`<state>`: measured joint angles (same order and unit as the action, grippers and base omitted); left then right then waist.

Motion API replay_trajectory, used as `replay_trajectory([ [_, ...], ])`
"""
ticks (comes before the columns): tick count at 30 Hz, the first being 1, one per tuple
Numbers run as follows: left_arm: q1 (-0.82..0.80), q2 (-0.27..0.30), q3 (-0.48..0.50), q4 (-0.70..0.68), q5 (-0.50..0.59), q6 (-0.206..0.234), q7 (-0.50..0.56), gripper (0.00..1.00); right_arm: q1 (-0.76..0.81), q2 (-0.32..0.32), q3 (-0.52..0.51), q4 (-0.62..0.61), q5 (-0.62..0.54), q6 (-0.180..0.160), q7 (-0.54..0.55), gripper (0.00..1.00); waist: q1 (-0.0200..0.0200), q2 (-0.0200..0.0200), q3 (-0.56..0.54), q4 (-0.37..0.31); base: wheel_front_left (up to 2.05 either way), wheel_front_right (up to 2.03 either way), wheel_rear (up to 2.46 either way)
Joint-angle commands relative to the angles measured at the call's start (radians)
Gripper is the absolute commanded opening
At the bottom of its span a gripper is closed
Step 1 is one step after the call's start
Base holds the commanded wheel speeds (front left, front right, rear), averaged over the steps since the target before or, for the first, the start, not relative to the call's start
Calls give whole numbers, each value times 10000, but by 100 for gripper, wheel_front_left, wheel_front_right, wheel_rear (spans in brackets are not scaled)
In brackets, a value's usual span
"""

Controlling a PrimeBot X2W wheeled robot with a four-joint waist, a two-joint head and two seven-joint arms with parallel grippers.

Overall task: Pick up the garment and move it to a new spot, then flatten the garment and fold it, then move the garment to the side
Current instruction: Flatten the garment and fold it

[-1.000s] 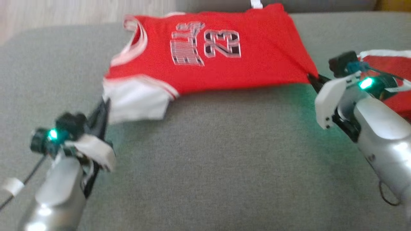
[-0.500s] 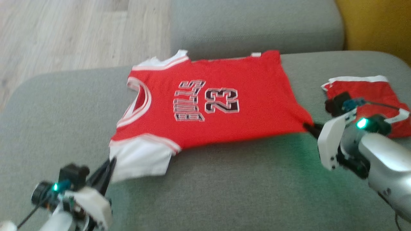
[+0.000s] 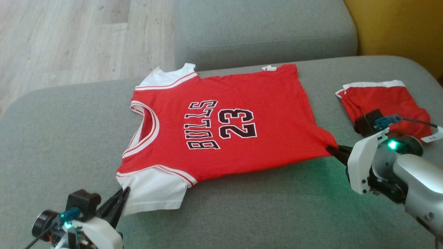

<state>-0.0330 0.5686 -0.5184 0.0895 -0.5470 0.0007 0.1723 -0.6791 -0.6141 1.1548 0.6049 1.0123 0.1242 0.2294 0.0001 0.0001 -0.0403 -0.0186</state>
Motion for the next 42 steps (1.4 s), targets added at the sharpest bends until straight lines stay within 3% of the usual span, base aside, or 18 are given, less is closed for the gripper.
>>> replay_trajectory([
  [1,-630,427,519,-293,17,101,49,0,-250,-180,-100,-129,84,65,-66,0,-1,-1,106,-4,0,0,0],
  [7,-1348,579,577,-71,94,18,339,0,-586,17,-172,89,139,65,39,0,-1,-1,534,-8,0,0,0],
  [13,-2544,764,413,380,542,-373,467,0,-1081,305,-605,710,478,65,285,0,-1,-1,1149,28,0,0,0],
  [20,-4680,631,-54,1823,1193,-917,550,0,-1883,751,-803,1530,575,65,625,0,-1,-1,1991,132,0,0,0],
  [27,-6465,326,-1130,3534,1633,-1264,494,0,-2583,1100,-495,1985,346,65,915,0,-1,-1,2525,109,0,0,0],
  [39,-9127,-187,-3501,5578,1242,-1311,-7,0,-3618,1560,-109,2658,134,65,830,0,-1,-1,3250,67,0,0,0],
  [40,-9332,-266,-3627,5772,1207,-1311,-77,0,-3726,1584,-92,2741,58,65,692,9,-1,-1,3312,69,0,0,0],
  [41,-9530,-354,-3705,5997,1192,-1311,-144,60,-3807,1620,-91,2843,6,65,548,100,-1,-1,3364,74,0,0,0],
  [42,-9723,-461,-3724,6229,1184,-1312,-259,100,-3878,1672,-112,2977,-21,65,422,100,-1,-1,3406,79,0,0,0],
])
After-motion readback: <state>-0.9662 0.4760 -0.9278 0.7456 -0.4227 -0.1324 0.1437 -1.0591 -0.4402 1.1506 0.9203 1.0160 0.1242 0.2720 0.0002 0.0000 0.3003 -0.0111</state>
